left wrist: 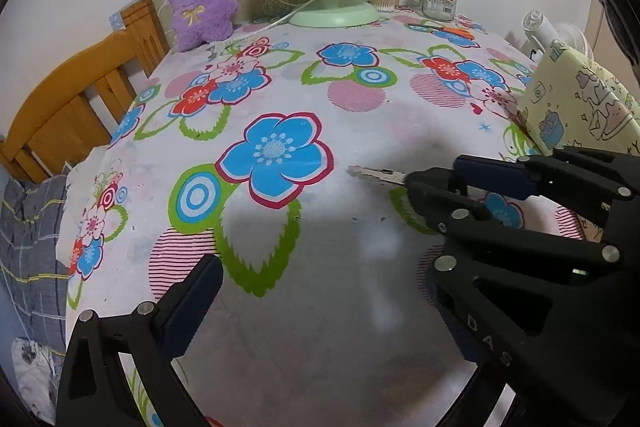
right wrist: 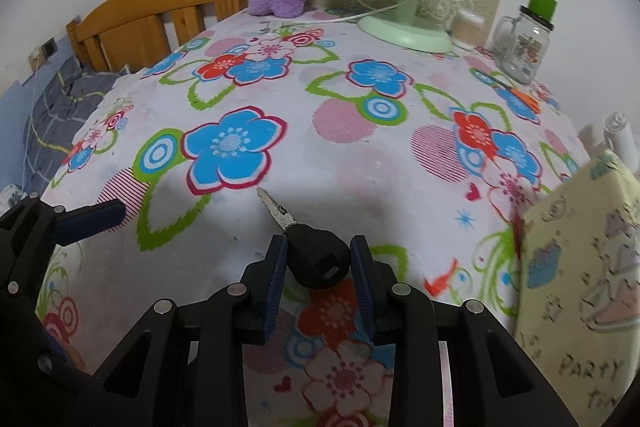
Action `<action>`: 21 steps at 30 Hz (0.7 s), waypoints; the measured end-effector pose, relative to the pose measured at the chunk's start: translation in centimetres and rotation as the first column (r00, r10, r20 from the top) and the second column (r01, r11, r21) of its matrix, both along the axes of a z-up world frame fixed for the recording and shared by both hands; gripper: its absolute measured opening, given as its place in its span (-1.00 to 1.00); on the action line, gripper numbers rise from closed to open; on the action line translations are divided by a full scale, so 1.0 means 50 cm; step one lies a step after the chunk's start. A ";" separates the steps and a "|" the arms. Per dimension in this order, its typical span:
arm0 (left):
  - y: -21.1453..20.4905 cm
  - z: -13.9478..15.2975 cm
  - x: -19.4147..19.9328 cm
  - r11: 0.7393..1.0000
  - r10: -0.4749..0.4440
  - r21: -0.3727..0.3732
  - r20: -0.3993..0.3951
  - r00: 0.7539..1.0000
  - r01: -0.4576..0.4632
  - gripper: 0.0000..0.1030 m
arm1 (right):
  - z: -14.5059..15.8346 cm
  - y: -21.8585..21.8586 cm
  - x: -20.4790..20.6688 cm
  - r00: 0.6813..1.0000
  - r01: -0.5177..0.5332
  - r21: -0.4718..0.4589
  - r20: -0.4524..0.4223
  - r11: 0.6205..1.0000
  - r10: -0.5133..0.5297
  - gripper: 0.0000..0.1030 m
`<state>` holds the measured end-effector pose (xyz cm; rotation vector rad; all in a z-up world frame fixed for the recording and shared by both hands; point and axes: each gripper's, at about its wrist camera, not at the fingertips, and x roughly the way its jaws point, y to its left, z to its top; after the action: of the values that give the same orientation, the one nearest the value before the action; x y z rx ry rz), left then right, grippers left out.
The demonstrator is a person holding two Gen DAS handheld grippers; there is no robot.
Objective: Organize rigid objects
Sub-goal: 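Lift the car key and carry it over the yellow box with the right gripper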
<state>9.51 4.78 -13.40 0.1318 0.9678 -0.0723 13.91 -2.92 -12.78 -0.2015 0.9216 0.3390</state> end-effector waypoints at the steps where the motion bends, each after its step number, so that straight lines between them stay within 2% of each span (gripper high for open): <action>1: -0.004 0.001 -0.003 1.000 -0.003 0.002 0.001 1.000 0.003 0.99 | 0.001 -0.005 -0.004 1.000 0.006 -0.002 0.000 1.000 -0.006 -0.33; 21: -0.087 0.055 -0.070 0.999 -0.035 0.037 0.049 0.998 0.034 0.99 | 0.056 -0.096 -0.085 0.997 0.071 0.005 0.042 0.997 -0.071 -0.33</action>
<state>6.01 0.45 -10.66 0.1830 0.9173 -0.0828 9.67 -7.70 -10.00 -0.1712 0.8846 0.2700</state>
